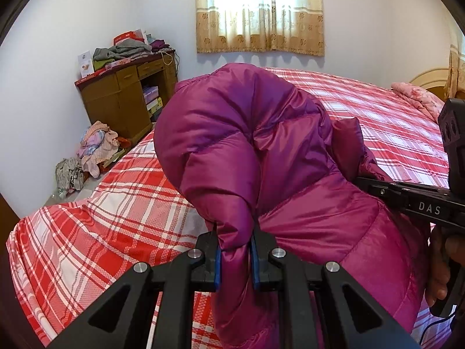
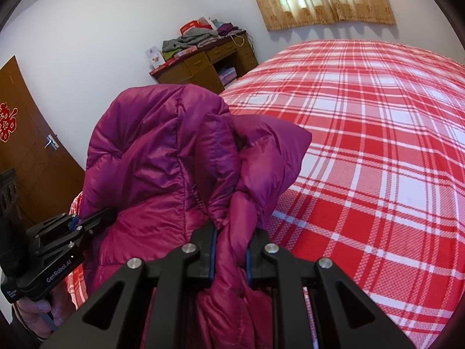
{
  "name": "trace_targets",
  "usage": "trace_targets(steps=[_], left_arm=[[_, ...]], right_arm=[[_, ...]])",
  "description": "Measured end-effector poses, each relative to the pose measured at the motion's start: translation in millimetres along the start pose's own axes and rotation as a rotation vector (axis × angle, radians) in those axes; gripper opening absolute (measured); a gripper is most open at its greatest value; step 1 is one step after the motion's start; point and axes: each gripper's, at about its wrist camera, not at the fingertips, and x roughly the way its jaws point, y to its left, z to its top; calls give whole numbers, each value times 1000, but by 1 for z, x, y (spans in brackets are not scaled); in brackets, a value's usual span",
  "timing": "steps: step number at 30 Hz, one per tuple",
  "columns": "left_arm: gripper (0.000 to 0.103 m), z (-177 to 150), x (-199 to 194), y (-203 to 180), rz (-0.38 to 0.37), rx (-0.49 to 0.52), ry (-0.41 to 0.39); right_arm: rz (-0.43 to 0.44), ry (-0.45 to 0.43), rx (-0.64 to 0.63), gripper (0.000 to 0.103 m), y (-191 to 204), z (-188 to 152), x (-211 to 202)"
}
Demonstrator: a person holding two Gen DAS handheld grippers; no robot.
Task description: Fold large clothes
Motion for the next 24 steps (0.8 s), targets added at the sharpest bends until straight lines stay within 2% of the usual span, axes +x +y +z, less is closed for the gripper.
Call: trace_targets(steps=[12,19,24], left_arm=[[18,-10,18,7,12,5,21],[45,-19,30,12,43,-16,30],[62,-22,34,17,69,-40,25]], right_arm=[[-17,32,-6,17,3,-4,19],[-45,45,-10,18,3,-7,27],[-58,52,4,23,1,-10,30]])
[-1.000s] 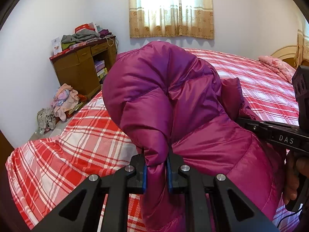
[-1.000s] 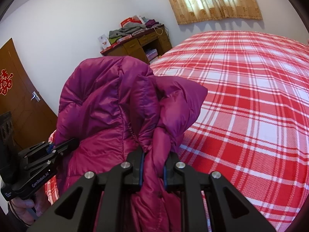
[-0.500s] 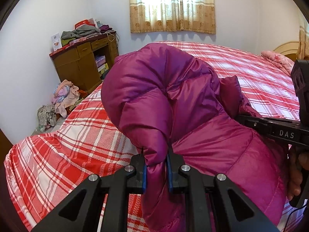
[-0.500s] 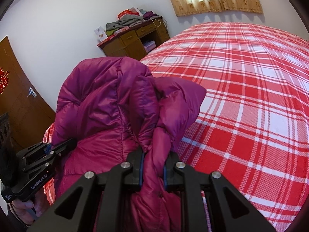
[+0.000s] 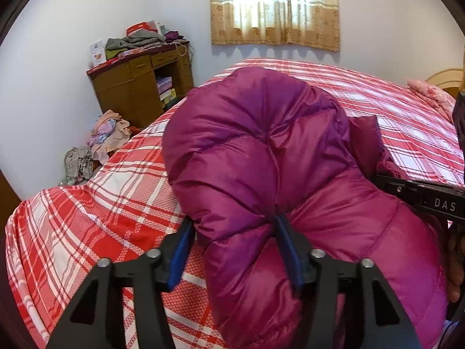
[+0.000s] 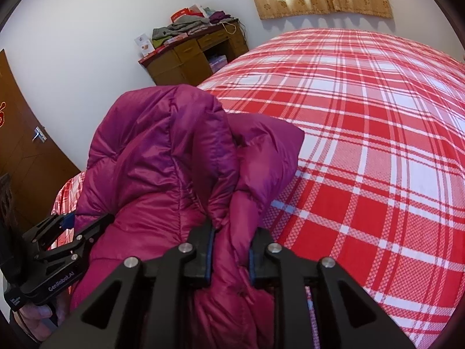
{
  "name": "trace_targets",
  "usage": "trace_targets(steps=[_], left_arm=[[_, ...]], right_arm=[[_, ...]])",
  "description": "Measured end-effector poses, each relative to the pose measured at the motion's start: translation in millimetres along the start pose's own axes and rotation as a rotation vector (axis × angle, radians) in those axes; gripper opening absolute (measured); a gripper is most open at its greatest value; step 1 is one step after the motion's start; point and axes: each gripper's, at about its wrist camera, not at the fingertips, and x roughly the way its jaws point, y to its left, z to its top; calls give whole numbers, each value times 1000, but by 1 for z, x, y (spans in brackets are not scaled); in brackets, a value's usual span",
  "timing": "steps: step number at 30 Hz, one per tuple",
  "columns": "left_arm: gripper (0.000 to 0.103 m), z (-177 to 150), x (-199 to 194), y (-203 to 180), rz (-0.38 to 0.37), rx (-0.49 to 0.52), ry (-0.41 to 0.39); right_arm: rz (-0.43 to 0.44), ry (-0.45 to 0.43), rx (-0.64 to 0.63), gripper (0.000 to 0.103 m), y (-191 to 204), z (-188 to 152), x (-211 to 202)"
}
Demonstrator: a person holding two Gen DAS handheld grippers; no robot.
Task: Fold large clothes
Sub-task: 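Open both grippers and withdraw them from the folded jacket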
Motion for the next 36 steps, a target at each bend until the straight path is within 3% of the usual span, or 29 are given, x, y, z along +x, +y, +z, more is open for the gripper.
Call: trace_targets(steps=[5,17,22,23,27,36], left_arm=[[72,-4,6,8,3,-44,-11],[78,-14,11,11,12,-85,-31],[78,-12,8,12,24,-94,-15],[78,-11,4,13,30,-94,-6],[78,-5,-37,18,59,-94,-23],[78,7,-188,26,72,-108,-240]], right_arm=[[-7,1,11,25,-2,-3,3],[-41,1,1,31,1,-6,8],[-70,4,-14,38,5,-5,7],[-89,-2,-16,45,6,-4,4],[-155,-44,15,68,9,-4,-33],[-227,-252,-74,78,75,-31,-176]])
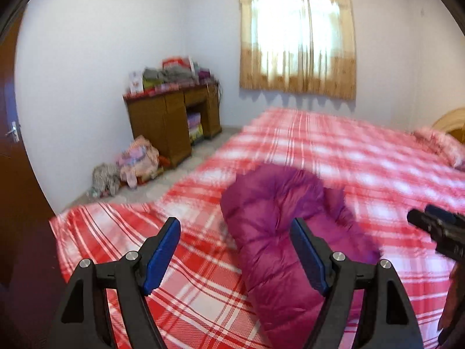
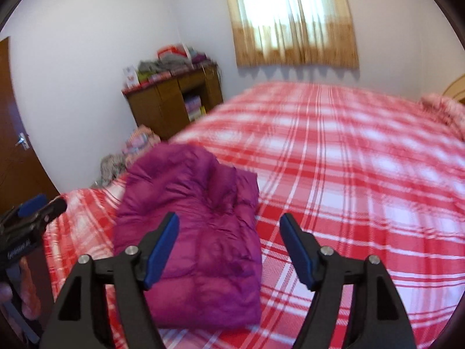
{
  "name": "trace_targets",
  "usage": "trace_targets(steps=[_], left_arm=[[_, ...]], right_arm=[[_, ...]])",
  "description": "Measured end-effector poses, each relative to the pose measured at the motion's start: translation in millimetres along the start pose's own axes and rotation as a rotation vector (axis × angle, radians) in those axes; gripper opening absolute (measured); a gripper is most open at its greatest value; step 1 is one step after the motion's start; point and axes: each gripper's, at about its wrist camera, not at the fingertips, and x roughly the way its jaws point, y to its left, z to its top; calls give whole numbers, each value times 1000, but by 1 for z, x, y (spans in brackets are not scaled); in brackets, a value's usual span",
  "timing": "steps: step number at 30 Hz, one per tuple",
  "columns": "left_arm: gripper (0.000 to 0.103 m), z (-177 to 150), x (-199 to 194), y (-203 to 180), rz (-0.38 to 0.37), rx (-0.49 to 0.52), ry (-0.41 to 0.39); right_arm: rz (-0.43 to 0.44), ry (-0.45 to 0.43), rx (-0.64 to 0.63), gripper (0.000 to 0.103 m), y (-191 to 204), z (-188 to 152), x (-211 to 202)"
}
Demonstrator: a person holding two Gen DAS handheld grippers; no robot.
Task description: Fold large clothes
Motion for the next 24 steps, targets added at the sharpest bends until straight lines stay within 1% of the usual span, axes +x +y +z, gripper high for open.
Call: trace_targets(steps=[3,5,8,14,24], left_arm=[[78,10,-31,3,-26,-7,-55],[79,13,-47,2,-30,0,-80],[79,18,-56,1,-37,-2,-103],[79,19,-55,3,-38,-16,-96],[79,19,-54,9,-30,-32,-94]], right_arm=[[8,-66,-24,81,18,6,-38],[9,-90,-48,82,28,10,-52],[10,-123,-75,83,37,18,-65],[15,-145,-92,83,45,22,-70],[30,-135,-99,83,47,18,-70]])
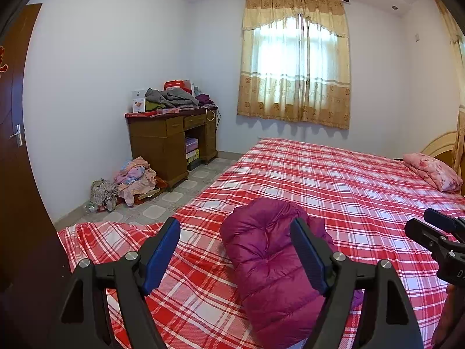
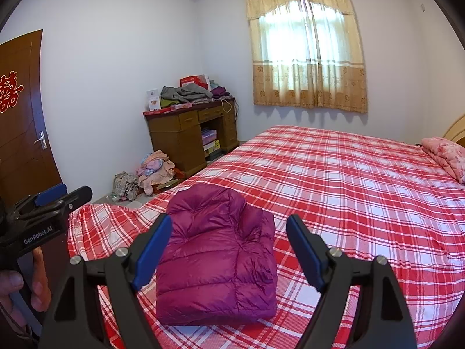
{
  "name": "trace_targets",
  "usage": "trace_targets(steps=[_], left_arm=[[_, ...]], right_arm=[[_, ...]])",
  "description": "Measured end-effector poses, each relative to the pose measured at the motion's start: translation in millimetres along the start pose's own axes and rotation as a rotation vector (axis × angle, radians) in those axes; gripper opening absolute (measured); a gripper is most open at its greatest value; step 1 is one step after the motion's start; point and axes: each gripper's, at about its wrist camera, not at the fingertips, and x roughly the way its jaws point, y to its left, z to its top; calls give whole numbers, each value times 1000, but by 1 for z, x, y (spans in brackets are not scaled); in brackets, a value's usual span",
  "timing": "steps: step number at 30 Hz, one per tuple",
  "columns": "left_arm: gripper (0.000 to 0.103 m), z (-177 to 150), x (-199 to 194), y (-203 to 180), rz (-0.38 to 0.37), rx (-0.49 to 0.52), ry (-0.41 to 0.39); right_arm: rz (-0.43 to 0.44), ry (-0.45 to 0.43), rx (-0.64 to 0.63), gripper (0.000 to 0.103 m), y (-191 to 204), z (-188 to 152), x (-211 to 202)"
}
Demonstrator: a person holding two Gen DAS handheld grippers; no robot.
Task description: Fold large clothes
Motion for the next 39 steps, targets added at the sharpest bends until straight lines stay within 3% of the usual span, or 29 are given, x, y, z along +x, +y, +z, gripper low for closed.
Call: trace_targets(steps=[39], left_arm=[[79,0,4,-1,7,13,13]], right_arm=[[11,7,11,84,0,-4,0]])
